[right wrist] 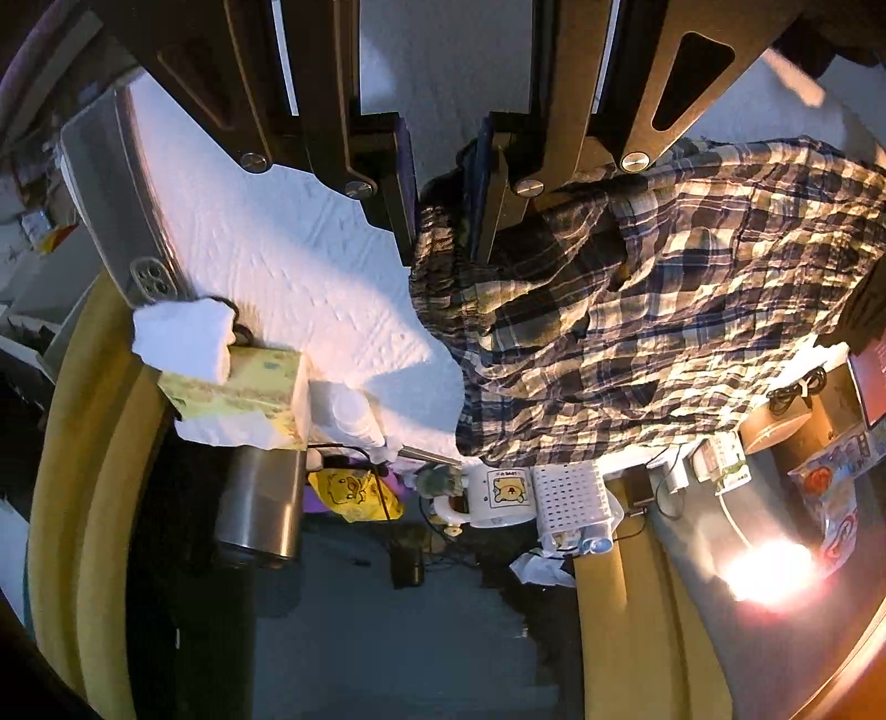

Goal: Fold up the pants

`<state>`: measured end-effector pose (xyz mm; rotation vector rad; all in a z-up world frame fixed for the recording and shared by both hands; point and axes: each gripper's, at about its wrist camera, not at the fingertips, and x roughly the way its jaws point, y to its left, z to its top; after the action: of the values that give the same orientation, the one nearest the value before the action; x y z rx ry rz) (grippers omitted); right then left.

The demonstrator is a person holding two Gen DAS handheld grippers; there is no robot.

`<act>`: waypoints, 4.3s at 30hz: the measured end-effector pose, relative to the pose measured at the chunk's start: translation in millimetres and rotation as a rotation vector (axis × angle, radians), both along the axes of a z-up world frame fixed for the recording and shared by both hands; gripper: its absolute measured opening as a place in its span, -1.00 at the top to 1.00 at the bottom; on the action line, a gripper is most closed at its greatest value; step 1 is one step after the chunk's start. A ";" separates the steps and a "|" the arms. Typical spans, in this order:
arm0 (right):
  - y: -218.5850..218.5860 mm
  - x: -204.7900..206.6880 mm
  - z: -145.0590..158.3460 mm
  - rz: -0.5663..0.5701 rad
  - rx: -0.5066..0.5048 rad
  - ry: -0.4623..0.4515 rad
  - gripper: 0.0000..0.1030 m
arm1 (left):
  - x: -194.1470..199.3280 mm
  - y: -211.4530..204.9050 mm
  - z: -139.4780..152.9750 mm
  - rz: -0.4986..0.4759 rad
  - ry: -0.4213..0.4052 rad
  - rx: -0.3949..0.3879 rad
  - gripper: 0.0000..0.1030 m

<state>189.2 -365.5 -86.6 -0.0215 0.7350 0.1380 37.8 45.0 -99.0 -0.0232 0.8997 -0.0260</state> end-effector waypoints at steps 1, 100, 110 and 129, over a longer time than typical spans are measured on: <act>-1.8 -1.7 1.1 0.000 0.002 -0.003 0.66 | -1.8 1.6 1.1 0.000 -0.005 0.000 0.94; 67.4 293.9 -31.8 0.172 -0.151 0.172 0.69 | 228.6 85.7 -41.2 0.117 0.066 -0.060 0.18; 80.5 333.0 -39.5 0.158 -0.244 0.159 0.69 | 228.2 86.5 -36.2 0.123 0.058 -0.058 0.18; 90.9 215.0 -16.3 0.223 -0.232 0.158 -0.57 | 202.4 67.9 -39.2 0.057 0.047 -0.058 0.17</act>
<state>404.1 -274.6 -102.9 -0.3171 0.9028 0.2690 240.2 112.8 -138.2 -0.1035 0.9449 0.0021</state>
